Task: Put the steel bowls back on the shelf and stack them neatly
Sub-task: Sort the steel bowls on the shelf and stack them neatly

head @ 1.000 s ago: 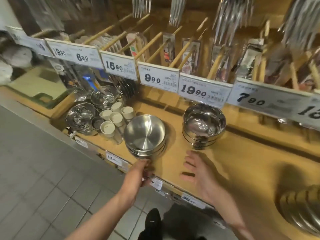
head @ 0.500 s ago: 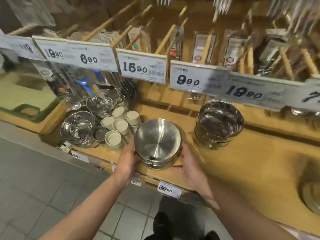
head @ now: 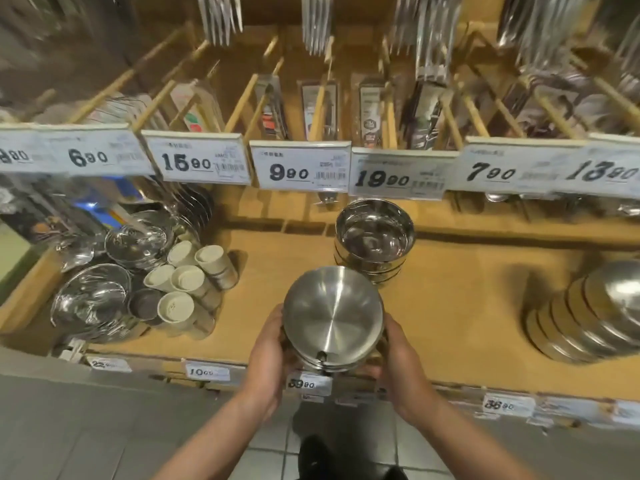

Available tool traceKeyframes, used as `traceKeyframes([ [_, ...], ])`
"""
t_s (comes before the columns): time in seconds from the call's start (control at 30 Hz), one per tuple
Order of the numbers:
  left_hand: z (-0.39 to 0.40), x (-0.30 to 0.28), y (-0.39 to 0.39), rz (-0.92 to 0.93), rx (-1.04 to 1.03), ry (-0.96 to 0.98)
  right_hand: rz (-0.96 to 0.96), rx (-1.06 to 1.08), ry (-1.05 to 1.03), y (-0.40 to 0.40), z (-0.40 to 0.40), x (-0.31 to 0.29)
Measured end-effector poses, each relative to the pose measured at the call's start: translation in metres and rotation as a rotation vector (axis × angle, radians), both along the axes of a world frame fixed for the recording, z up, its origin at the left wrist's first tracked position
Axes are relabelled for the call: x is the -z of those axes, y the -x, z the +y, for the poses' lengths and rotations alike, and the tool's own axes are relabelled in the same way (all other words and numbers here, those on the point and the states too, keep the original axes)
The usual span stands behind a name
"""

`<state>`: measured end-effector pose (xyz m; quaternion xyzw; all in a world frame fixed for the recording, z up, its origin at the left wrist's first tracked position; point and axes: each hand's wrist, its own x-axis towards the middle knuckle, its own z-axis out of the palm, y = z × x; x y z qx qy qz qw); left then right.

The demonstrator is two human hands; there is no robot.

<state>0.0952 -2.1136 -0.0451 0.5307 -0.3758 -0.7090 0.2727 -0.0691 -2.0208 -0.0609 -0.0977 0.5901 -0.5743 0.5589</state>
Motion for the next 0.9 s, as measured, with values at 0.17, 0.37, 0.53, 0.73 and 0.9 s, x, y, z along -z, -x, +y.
traceKeyframes([
  [0.17, 0.025, -0.001, 0.038, 0.01, 0.124, -0.018, -0.052, 0.117, -0.058, 0.032, 0.035, 0.001],
  [0.37, 0.034, 0.005, 0.057, 0.018, 0.174, -0.001, -0.055, 0.156, -0.064, 0.054, 0.05, 0.008],
  [0.53, 0.025, 0.014, 0.057, -0.019, 0.154, 0.011, -0.028, 0.107, -0.051, 0.062, 0.044, 0.008],
  [0.73, -0.026, 0.002, 0.068, 0.037, 0.088, -0.005, 0.144, 0.161, -0.122, 0.106, 0.01, -0.013],
  [0.9, -0.083, -0.01, 0.108, -0.025, 0.228, 0.147, 0.203, 0.136, -0.105, 0.145, -0.067, -0.029],
])
